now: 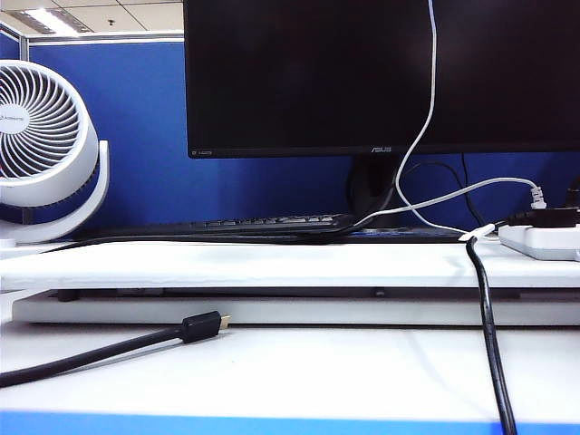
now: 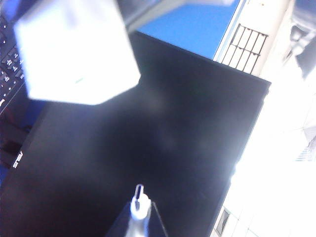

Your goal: Pick up the Type-C charging cable and the charging base, insert one end of the Type-C charger into the corresponding slot on the base, and finally place the plugged-in charger back on the table.

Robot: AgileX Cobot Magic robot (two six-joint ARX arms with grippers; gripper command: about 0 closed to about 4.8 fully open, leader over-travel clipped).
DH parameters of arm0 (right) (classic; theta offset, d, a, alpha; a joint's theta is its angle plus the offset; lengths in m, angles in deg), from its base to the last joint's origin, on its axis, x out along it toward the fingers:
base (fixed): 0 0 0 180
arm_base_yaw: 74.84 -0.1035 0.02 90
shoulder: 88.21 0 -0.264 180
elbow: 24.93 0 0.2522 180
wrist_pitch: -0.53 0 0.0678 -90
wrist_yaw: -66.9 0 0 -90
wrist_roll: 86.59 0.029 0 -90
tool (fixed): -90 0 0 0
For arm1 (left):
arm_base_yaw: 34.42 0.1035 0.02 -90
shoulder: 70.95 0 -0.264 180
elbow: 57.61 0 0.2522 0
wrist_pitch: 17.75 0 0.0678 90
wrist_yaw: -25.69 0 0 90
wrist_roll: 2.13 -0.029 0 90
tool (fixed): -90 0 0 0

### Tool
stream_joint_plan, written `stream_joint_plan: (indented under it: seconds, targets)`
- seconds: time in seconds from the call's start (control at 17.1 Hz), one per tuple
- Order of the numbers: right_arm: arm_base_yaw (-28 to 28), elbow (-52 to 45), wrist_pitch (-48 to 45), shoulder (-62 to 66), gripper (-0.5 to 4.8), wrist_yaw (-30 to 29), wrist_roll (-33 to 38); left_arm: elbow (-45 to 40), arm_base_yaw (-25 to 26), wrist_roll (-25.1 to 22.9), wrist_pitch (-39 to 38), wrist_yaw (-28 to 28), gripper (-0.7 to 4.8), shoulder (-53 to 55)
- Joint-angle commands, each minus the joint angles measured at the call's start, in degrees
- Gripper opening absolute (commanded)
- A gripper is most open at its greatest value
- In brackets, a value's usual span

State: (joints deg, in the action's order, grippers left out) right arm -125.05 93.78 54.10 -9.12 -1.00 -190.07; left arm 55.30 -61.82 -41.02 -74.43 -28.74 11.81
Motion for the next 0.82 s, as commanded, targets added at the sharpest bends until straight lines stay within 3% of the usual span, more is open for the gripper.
stream_joint_plan:
  seconds: [0.06, 0.35, 0.53, 0.7, 0.82]
  targets:
    - [-0.04, 0.35, -1.14, -0.33, -0.08, 0.48, 1.6, 0.48, 0.09, -1.84, 3.43, -0.83, 1.75, -0.42]
    - [-0.04, 0.33, -1.14, 0.0, -0.08, 0.74, 6.34, 0.48, -0.11, -5.68, 9.38, -7.19, 1.75, -0.39]
    - [-0.04, 0.33, -2.45, 0.96, -0.06, 3.34, 6.45, 0.42, -5.79, -13.7, 12.11, -19.32, 1.79, -0.22]
    - [-0.04, 0.33, -3.52, 1.51, -0.05, 8.15, 8.92, 0.44, -10.23, -15.58, 16.17, -31.32, 1.8, -0.15]
    - [-0.04, 0.33, -3.45, 1.57, -0.04, 11.28, 10.75, 0.44, -10.73, -15.54, 17.62, -34.4, 1.8, -0.17]
